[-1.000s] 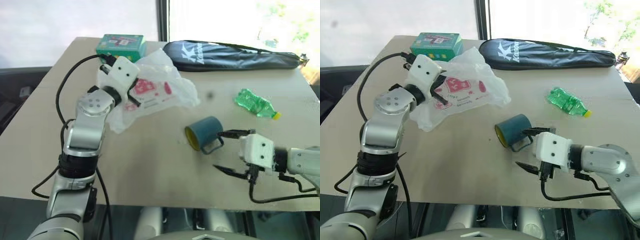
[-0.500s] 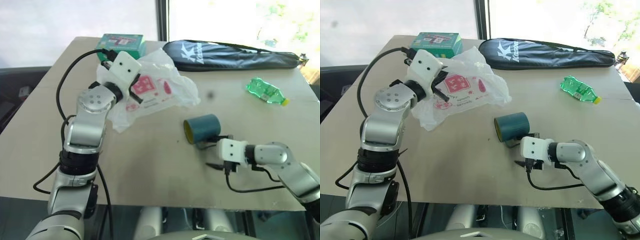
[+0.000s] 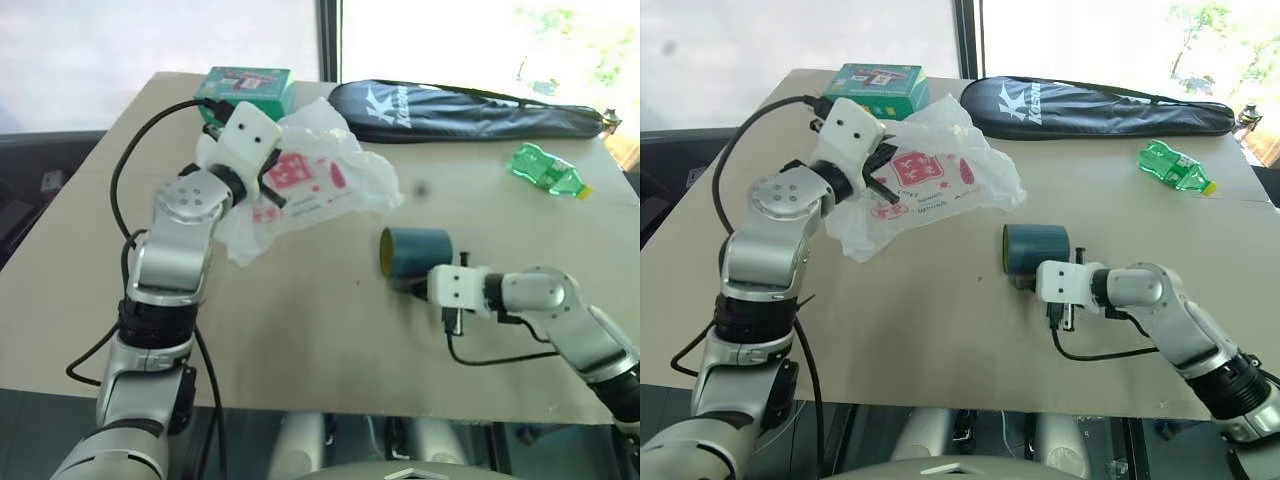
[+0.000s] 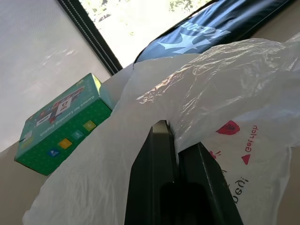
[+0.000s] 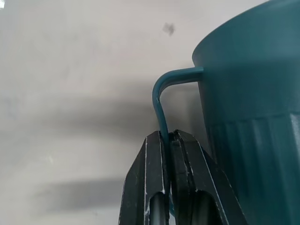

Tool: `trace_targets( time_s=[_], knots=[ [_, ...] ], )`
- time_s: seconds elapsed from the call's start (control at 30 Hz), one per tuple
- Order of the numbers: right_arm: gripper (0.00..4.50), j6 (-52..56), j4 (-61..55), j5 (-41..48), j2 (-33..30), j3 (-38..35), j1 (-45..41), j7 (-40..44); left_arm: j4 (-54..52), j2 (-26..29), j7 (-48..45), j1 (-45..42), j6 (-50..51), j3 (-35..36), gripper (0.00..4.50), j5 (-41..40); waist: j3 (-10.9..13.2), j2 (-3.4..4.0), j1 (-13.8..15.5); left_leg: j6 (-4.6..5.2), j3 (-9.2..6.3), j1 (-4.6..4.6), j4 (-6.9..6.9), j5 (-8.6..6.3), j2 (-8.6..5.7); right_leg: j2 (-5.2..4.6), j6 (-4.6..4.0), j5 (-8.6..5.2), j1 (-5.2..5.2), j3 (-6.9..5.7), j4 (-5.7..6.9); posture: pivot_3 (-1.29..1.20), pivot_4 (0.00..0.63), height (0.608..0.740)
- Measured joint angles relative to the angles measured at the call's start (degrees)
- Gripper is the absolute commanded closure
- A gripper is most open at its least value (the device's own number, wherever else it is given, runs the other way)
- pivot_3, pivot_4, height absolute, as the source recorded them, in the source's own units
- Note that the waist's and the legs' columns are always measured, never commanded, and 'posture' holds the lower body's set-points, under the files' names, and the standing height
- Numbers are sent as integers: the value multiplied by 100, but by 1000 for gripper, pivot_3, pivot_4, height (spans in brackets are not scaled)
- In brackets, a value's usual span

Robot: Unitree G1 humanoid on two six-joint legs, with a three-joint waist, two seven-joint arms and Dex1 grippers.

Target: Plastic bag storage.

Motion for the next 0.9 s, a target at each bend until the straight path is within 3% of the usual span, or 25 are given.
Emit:
trace_targets(
  time_s=[0.43, 0.6, 0.7, 0.9],
  knots=[
    [4435, 793, -216, 463, 367, -865, 94, -669, 1, -76, 76, -93, 90, 1, 4500, -51, 1, 0, -11, 0, -1, -2, 0, 0, -1, -2, 0, 0, -2, -1, 0, 0, 150, 740],
    [4435, 997, 824, 419, 493, -1510, -502, -1368, 2, -89, 87, -103, 96, -2, 4500, -68, 2, 2, 0, 0, 0, -3, -1, 0, -3, -2, -1, 0, -2, -2, 0, 0, 150, 740],
    [4435, 1166, 2017, 378, 533, -1827, -1137, -1836, 0, -109, 110, -127, 104, -11, 4500, -93, 6, 7, 0, 0, 6, -5, -3, 0, -6, -3, -1, 1, -6, -1, -1, 0, 150, 740],
    [4435, 529, 3913, -166, -142, -1775, -1873, -1948, -16, -105, 153, -125, 154, -4, 4500, -94, 15, 23, -10, 1, 7, -30, -7, 0, -6, -2, -1, 0, -30, -1, -7, 0, 150, 740]
  ],
)
